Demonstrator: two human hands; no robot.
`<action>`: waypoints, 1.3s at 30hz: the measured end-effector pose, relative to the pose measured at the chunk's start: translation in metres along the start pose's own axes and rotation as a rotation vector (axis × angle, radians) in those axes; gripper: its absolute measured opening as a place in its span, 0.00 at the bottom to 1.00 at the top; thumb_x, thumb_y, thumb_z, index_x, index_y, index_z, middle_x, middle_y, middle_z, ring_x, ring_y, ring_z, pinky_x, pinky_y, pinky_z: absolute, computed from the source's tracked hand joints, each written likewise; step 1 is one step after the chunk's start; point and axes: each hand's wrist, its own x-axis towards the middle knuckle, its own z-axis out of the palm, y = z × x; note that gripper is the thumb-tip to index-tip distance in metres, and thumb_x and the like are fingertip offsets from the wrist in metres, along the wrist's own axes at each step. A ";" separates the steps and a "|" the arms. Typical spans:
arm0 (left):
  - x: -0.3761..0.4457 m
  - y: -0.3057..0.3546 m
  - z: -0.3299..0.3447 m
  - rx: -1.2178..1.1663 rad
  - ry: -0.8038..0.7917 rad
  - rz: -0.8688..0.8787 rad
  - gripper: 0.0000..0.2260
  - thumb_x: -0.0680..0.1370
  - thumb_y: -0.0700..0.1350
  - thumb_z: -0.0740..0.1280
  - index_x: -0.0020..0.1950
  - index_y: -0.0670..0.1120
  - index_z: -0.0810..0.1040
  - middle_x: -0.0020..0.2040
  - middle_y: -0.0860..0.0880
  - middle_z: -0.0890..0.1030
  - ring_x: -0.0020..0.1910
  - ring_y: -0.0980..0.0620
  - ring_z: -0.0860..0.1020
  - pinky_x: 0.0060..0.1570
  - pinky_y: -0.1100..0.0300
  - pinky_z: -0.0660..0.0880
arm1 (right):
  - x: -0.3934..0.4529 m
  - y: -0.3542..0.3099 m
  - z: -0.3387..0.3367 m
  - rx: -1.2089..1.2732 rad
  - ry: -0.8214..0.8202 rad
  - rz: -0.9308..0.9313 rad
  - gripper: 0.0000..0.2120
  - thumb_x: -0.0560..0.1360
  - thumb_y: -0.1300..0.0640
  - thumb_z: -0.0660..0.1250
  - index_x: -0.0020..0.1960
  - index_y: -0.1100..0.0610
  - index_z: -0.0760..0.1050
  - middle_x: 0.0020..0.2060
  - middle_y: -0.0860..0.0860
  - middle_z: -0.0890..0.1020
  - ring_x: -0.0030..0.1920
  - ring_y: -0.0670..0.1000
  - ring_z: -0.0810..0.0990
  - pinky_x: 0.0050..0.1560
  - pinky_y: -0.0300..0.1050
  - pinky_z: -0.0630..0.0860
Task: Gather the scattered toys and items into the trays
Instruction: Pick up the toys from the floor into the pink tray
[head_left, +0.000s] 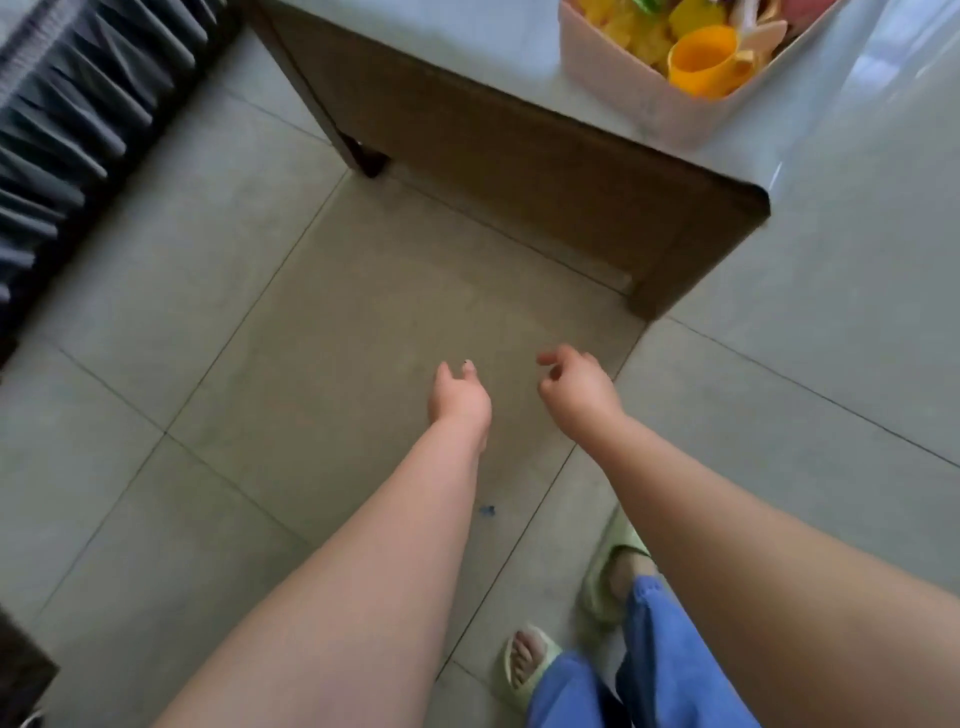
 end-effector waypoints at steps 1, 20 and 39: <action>0.003 -0.017 -0.002 0.000 0.003 -0.013 0.23 0.83 0.52 0.55 0.77 0.48 0.59 0.75 0.46 0.64 0.72 0.43 0.65 0.71 0.51 0.63 | -0.004 0.006 0.011 -0.019 -0.015 -0.006 0.17 0.76 0.58 0.59 0.64 0.51 0.73 0.61 0.54 0.72 0.46 0.53 0.75 0.45 0.42 0.73; 0.121 -0.347 0.041 -0.026 -0.166 -0.143 0.21 0.80 0.48 0.60 0.74 0.50 0.65 0.70 0.46 0.72 0.66 0.44 0.73 0.64 0.48 0.72 | 0.020 0.193 0.295 -0.497 -0.302 -0.226 0.18 0.75 0.58 0.67 0.65 0.52 0.71 0.59 0.53 0.74 0.57 0.56 0.76 0.50 0.44 0.72; 0.153 -0.400 0.074 -0.152 -0.154 -0.271 0.19 0.78 0.50 0.62 0.69 0.52 0.71 0.63 0.45 0.78 0.62 0.45 0.76 0.63 0.47 0.73 | 0.045 0.215 0.359 -0.540 -0.265 -0.199 0.11 0.75 0.58 0.66 0.56 0.55 0.70 0.47 0.54 0.79 0.46 0.56 0.78 0.40 0.45 0.69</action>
